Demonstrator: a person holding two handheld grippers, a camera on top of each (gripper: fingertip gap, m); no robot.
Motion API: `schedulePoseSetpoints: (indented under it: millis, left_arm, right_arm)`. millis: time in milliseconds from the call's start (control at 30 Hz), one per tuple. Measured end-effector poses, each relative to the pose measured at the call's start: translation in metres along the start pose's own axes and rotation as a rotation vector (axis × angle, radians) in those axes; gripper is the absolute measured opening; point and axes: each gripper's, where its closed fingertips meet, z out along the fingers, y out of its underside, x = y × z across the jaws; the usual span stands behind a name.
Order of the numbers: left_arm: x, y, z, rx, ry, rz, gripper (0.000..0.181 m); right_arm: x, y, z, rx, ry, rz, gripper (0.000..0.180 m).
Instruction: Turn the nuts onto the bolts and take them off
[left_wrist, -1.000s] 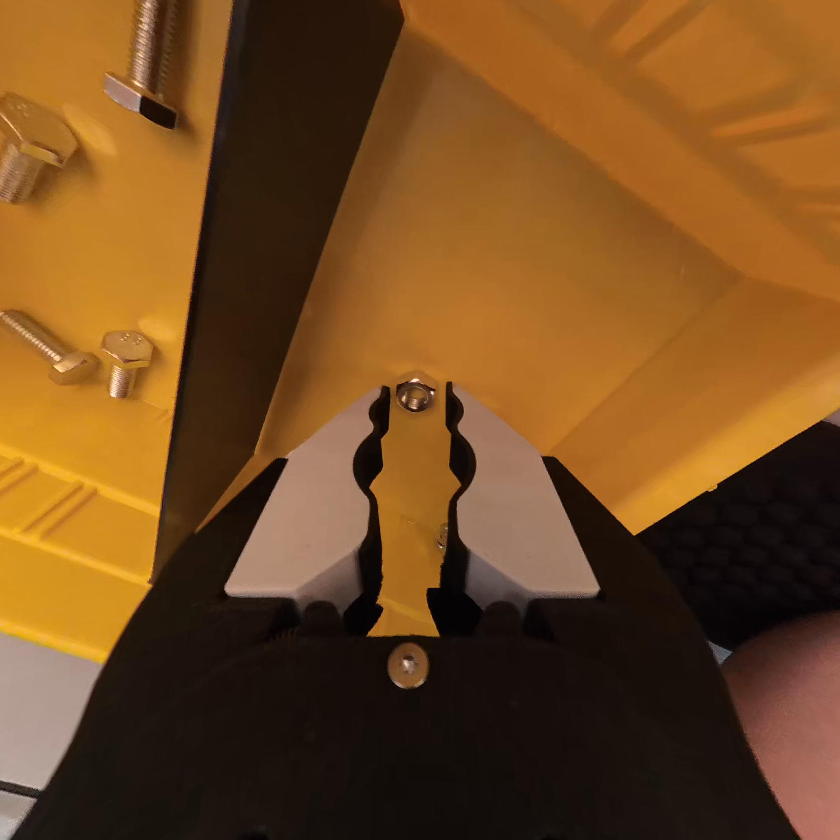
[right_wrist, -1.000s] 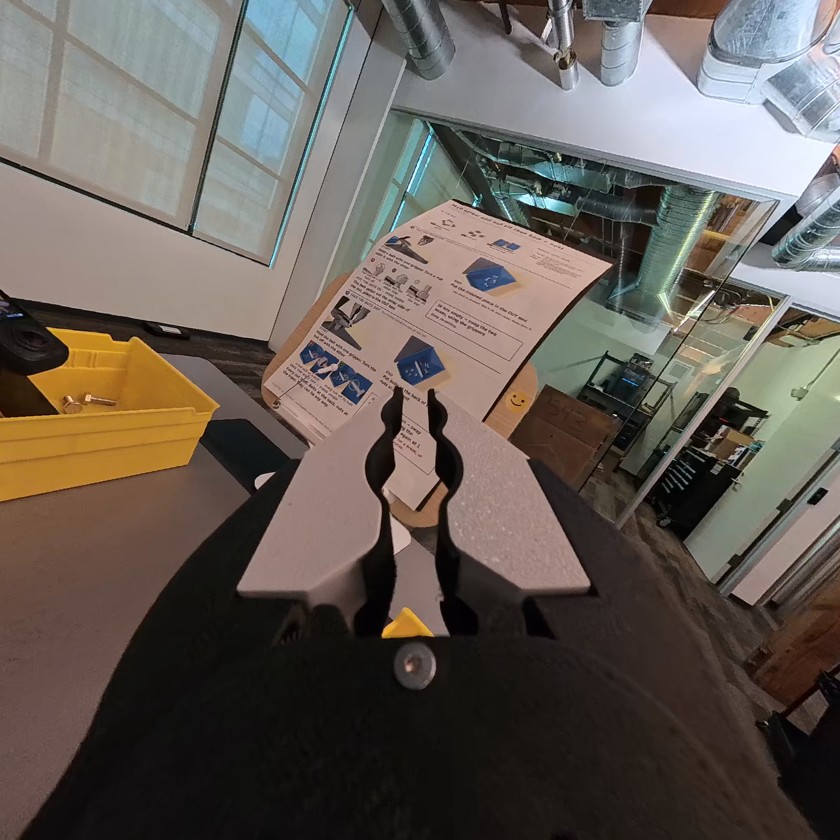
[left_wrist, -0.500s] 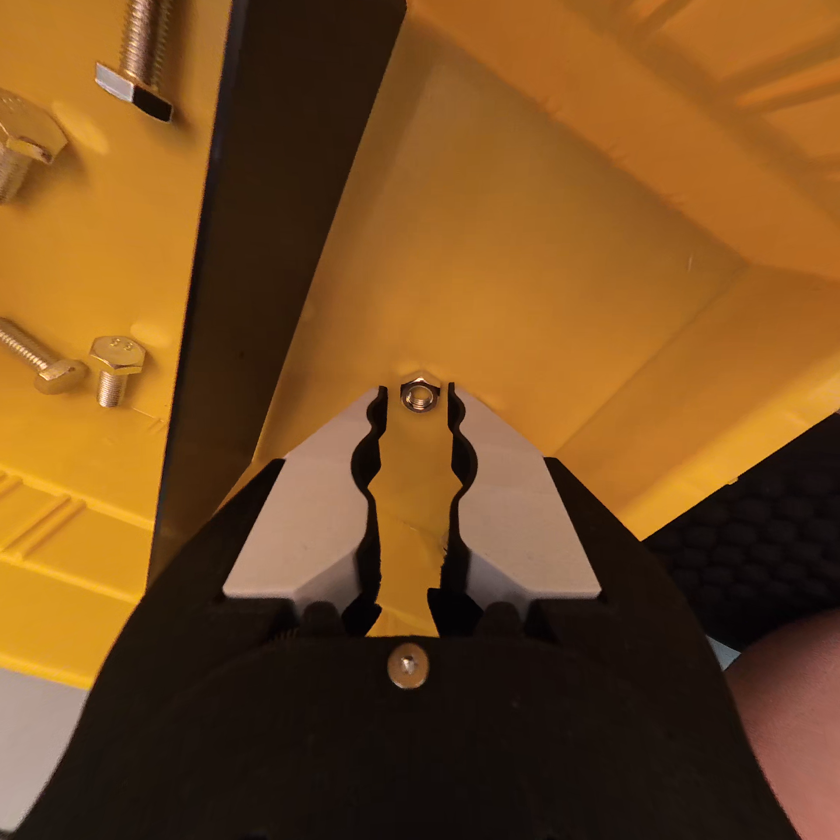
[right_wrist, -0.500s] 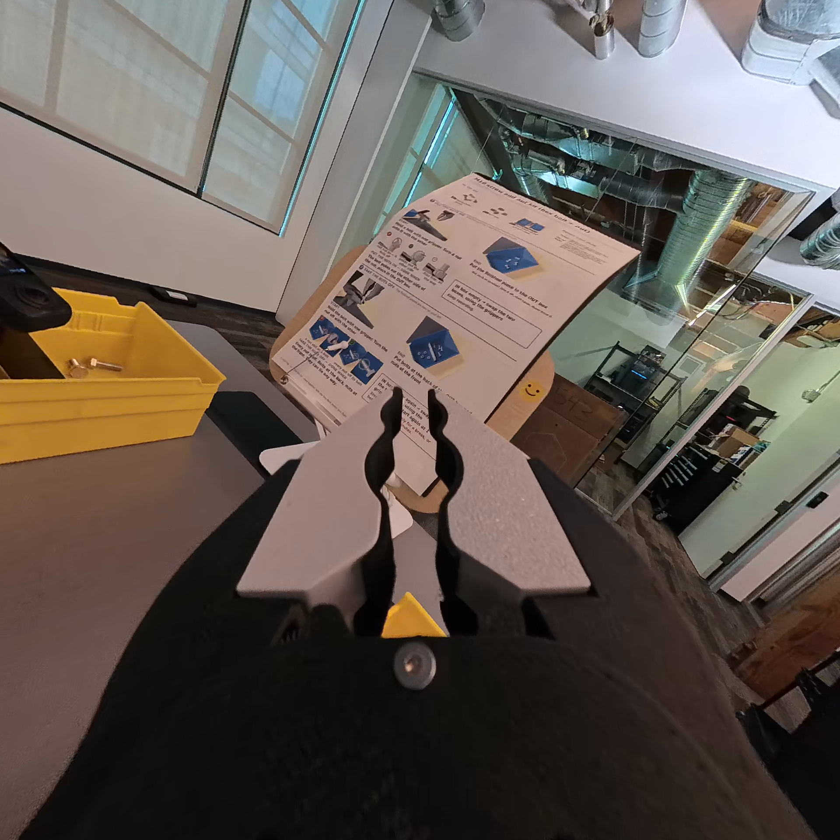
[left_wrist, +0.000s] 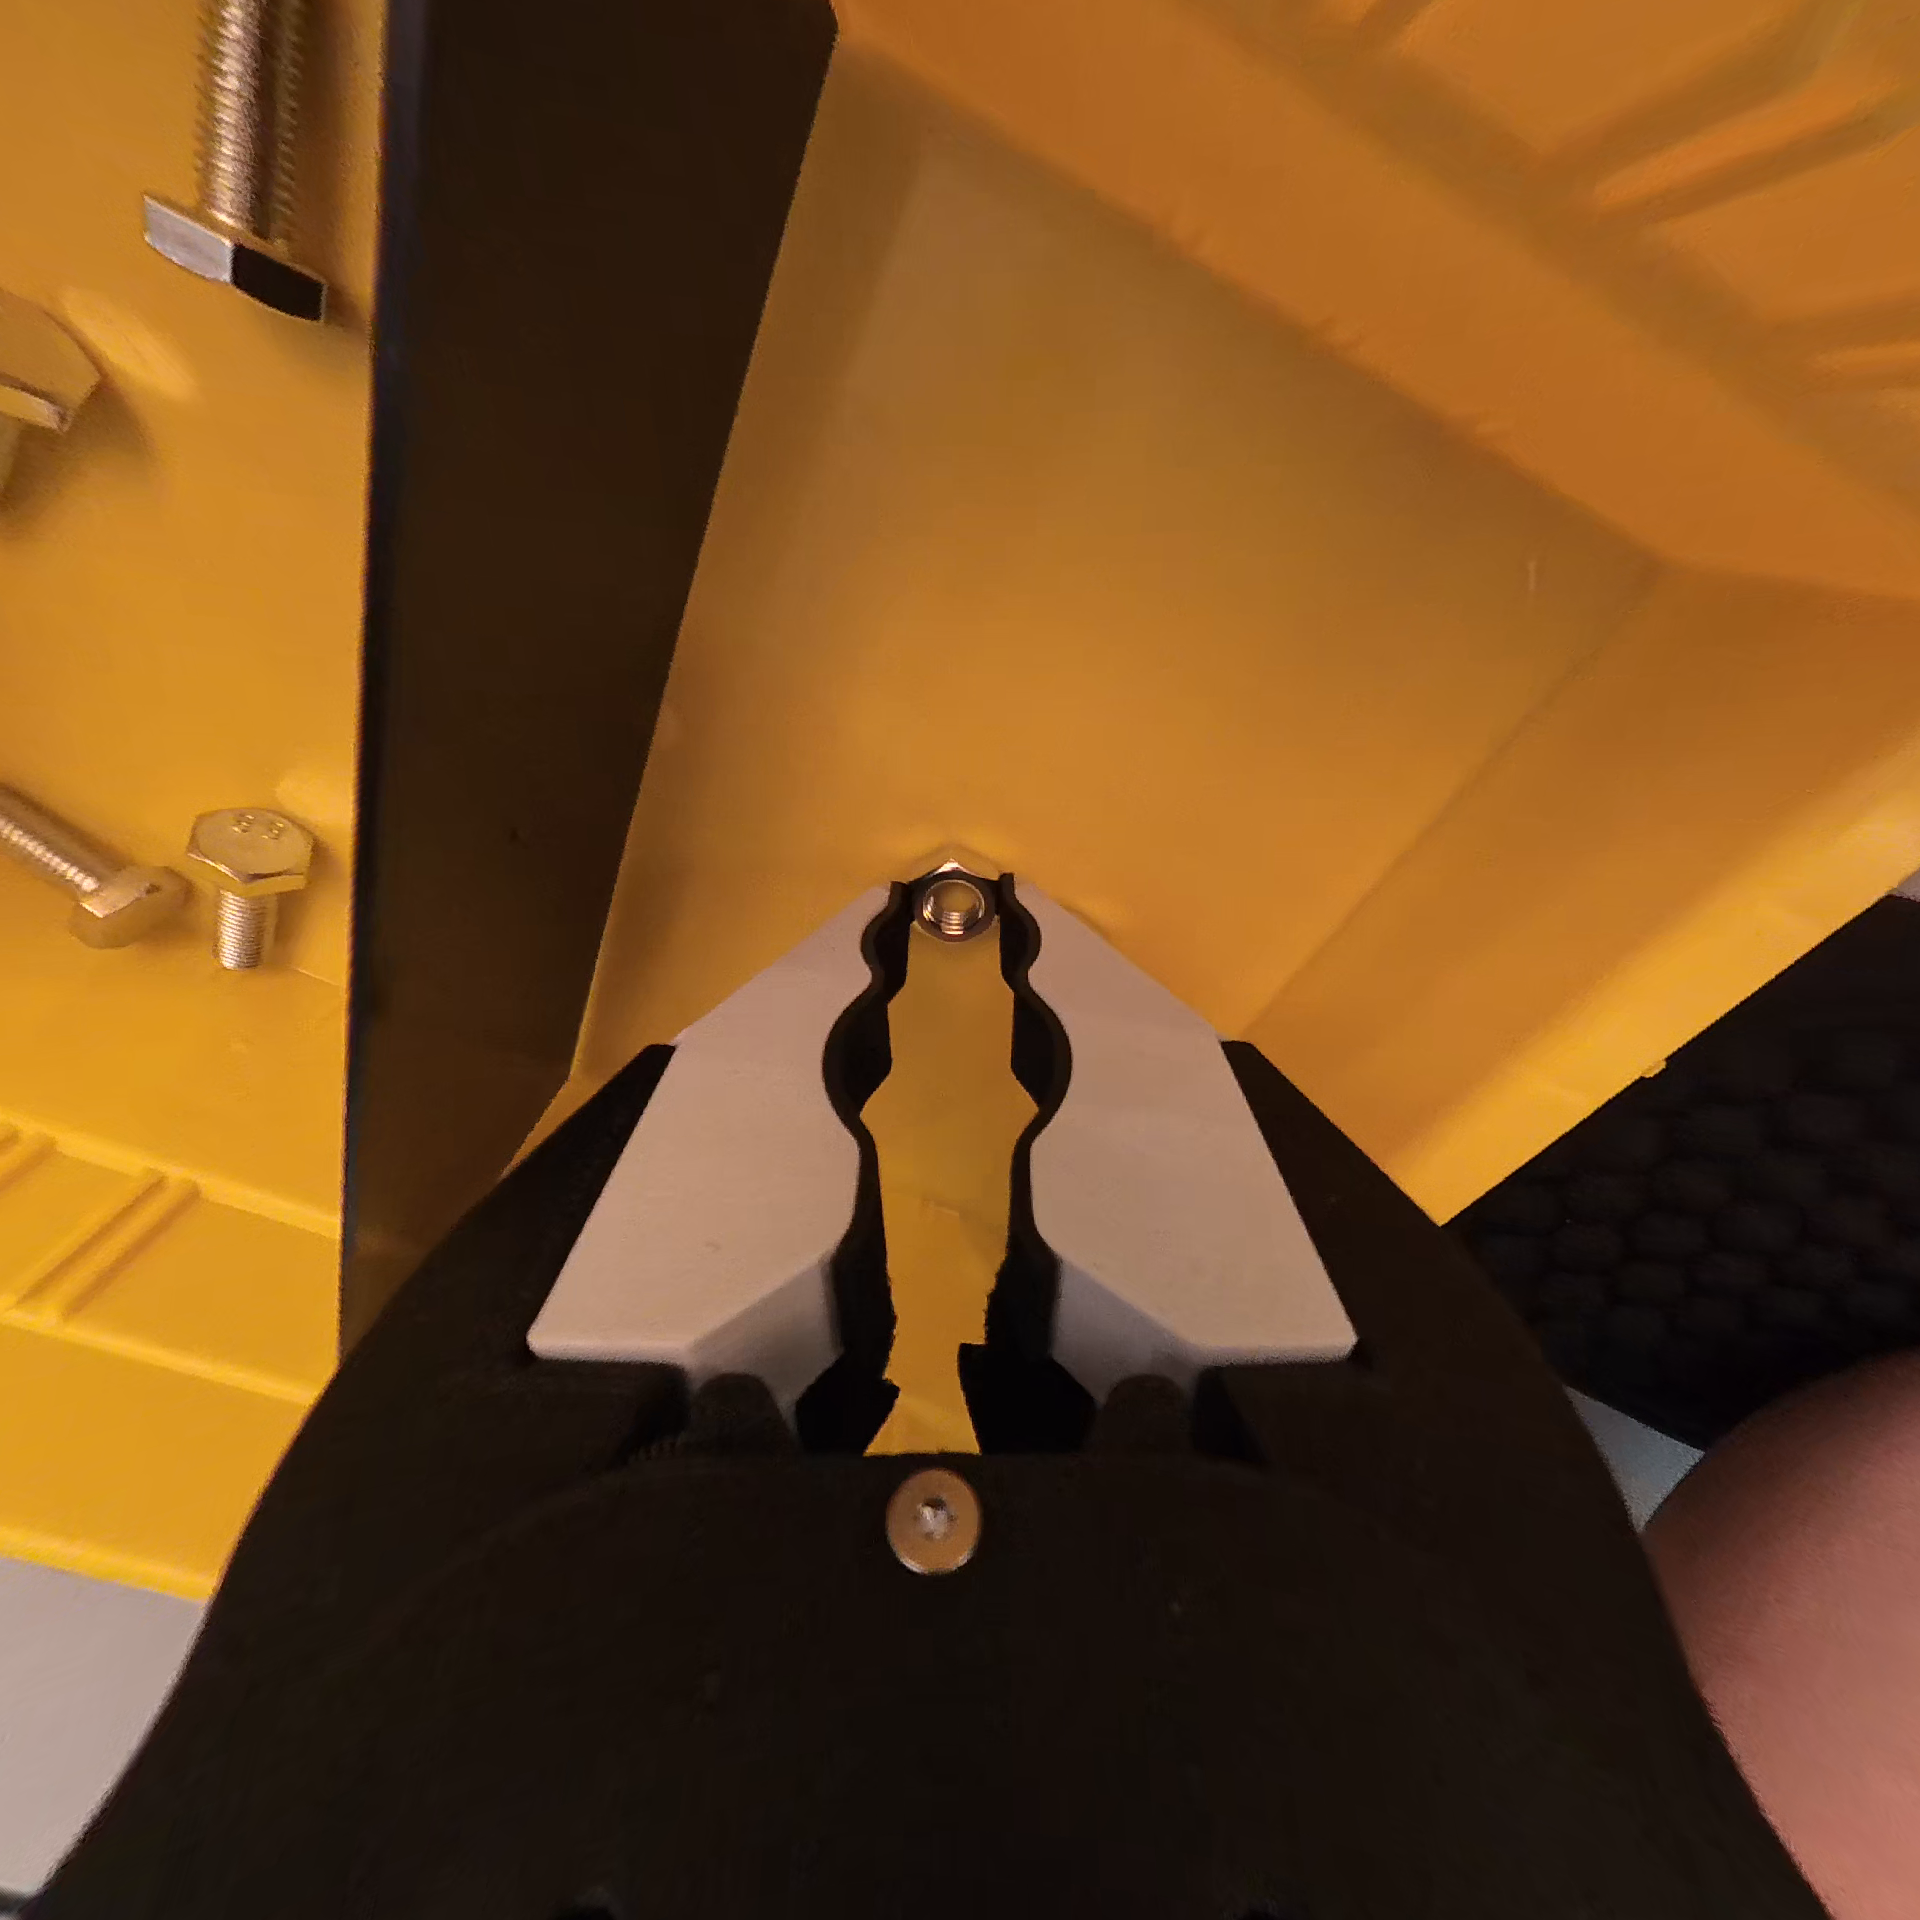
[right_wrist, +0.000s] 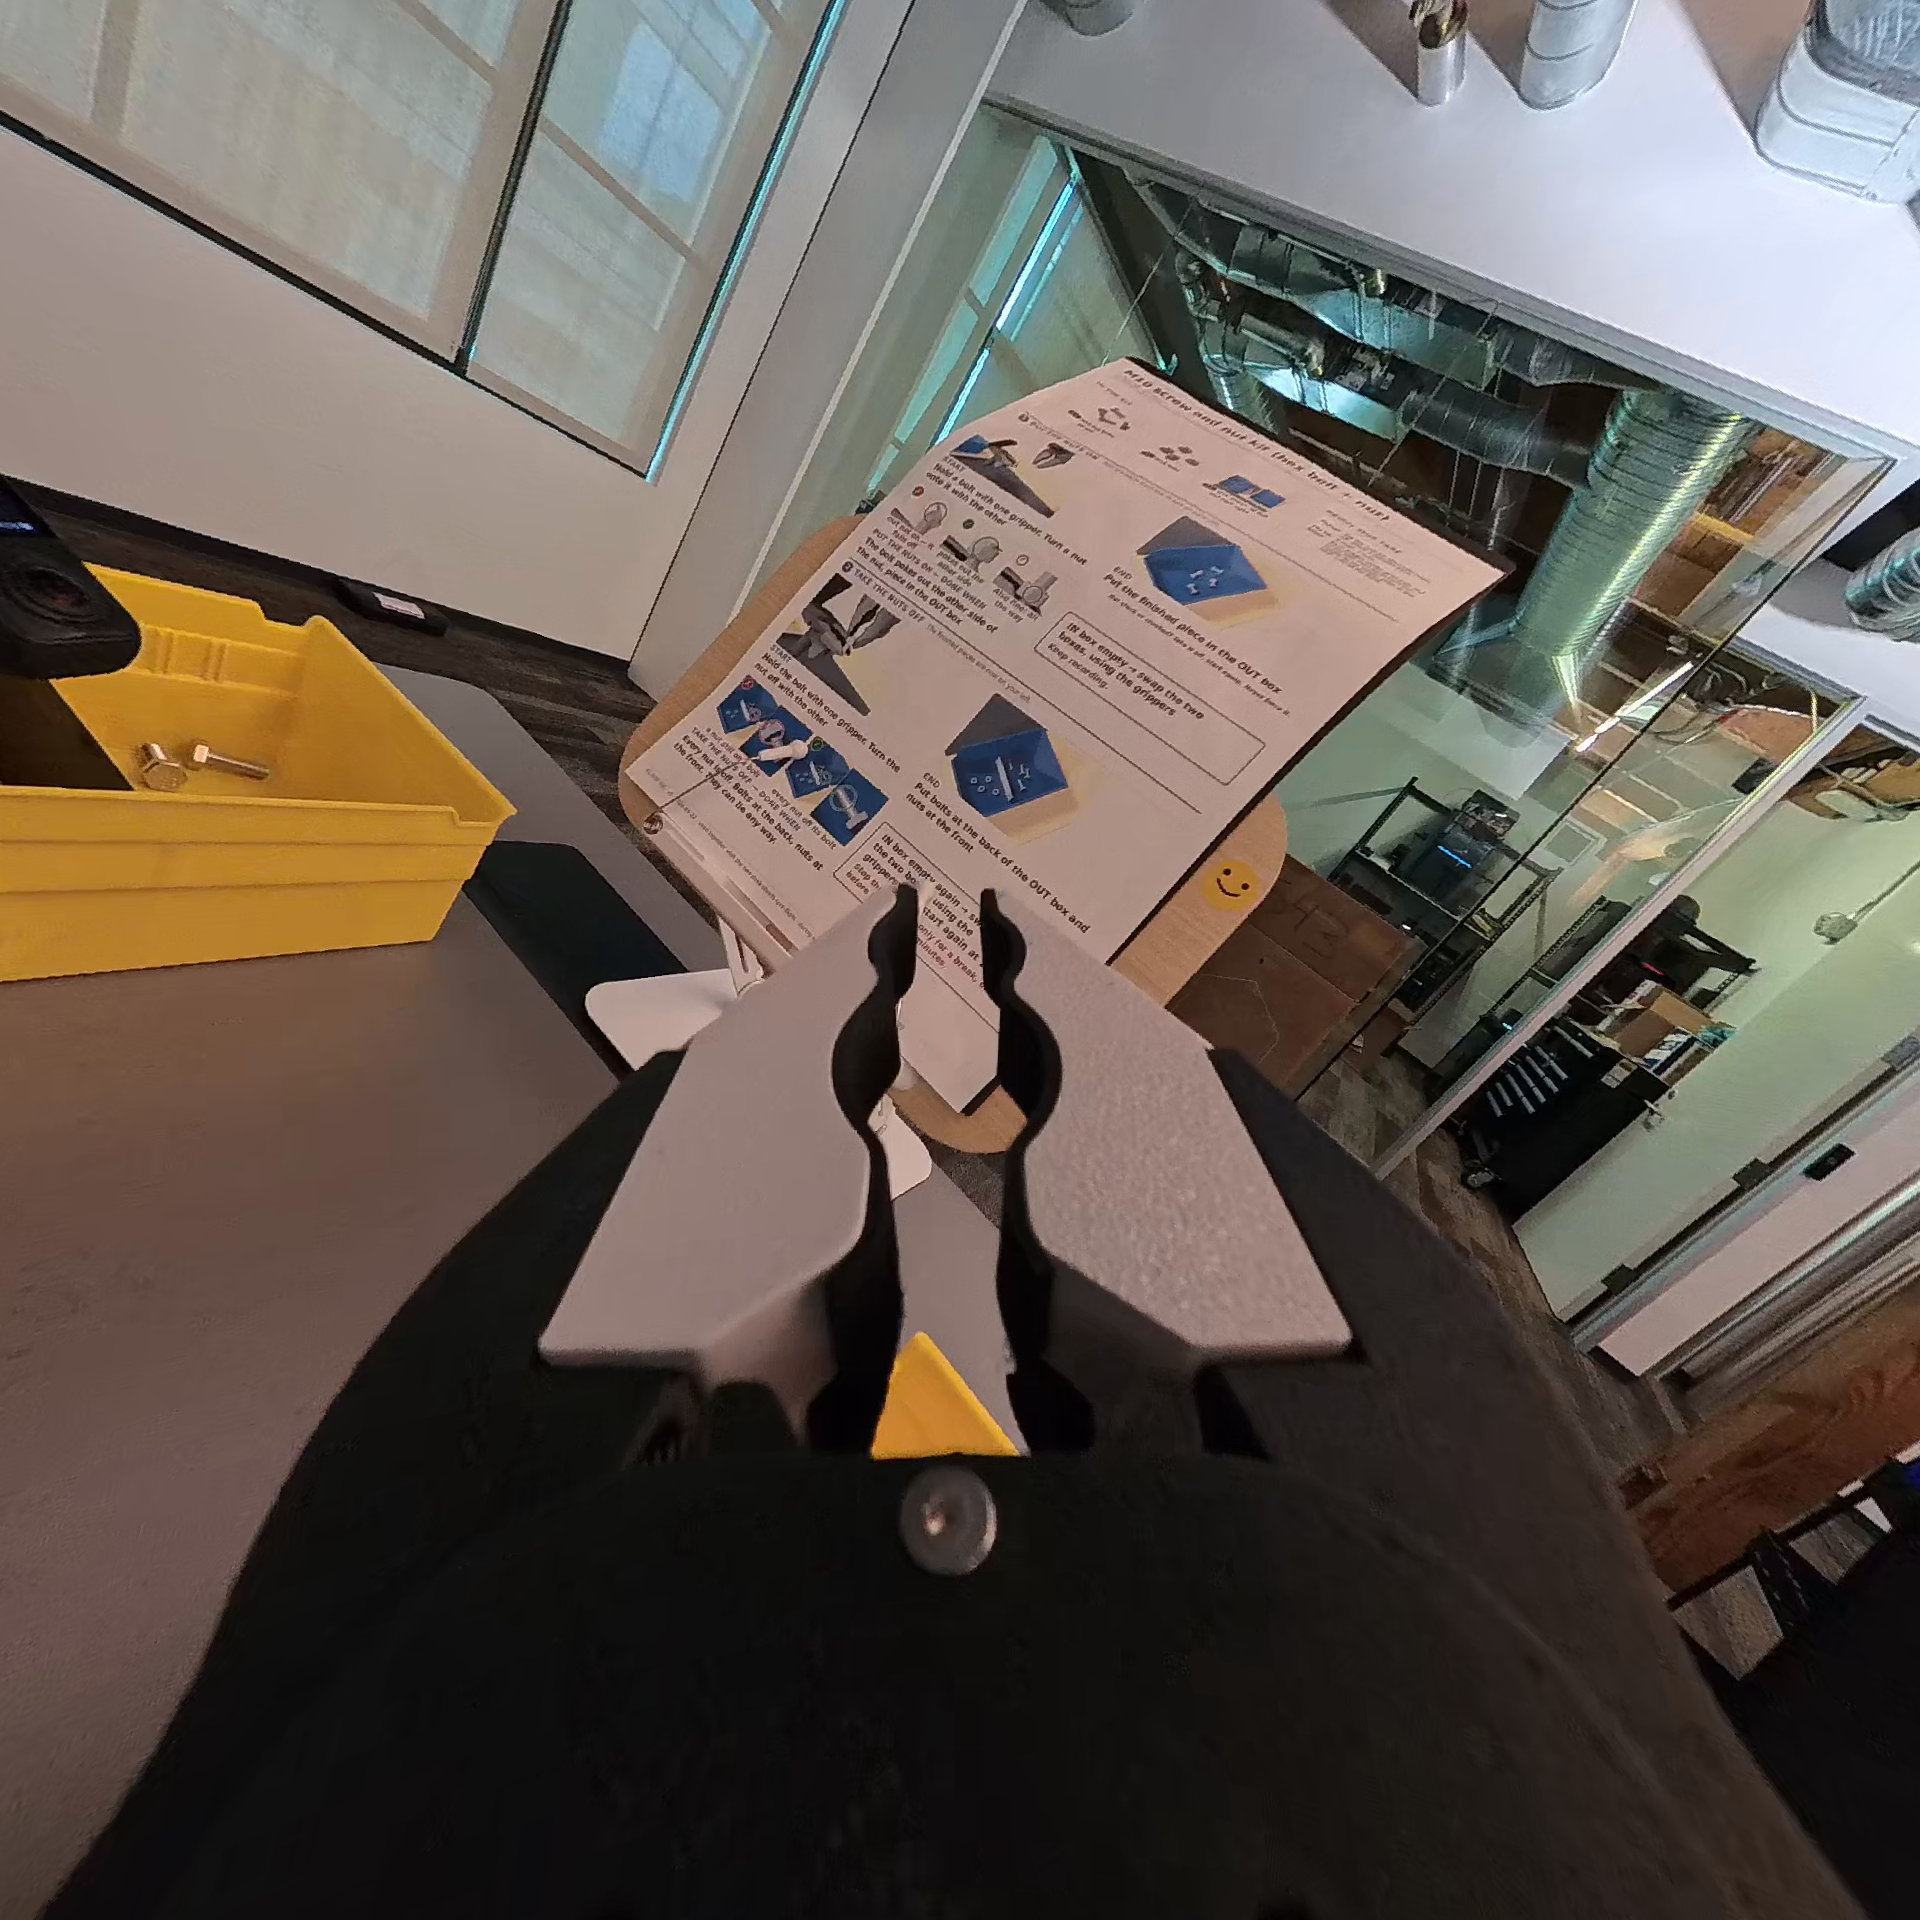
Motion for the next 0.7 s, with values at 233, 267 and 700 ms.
schedulePoseSetpoints:
  millis: [233,267,700]
  left_arm:
    - [-0.001,0.009,-0.002,-0.072,-0.022,0.006,0.015]
    - [-0.001,0.01,-0.004,-0.075,-0.023,-0.001,0.015]
    - [0.064,-0.084,-0.121,0.351,-0.264,0.292,0.015]
  right_arm:
    - [-0.002,0.003,0.002,-0.015,-0.006,-0.019,0.011]
    - [-0.003,0.004,0.002,-0.019,-0.007,-0.021,0.011]
    - [-0.011,0.019,0.007,-0.129,-0.01,-0.187,0.012]
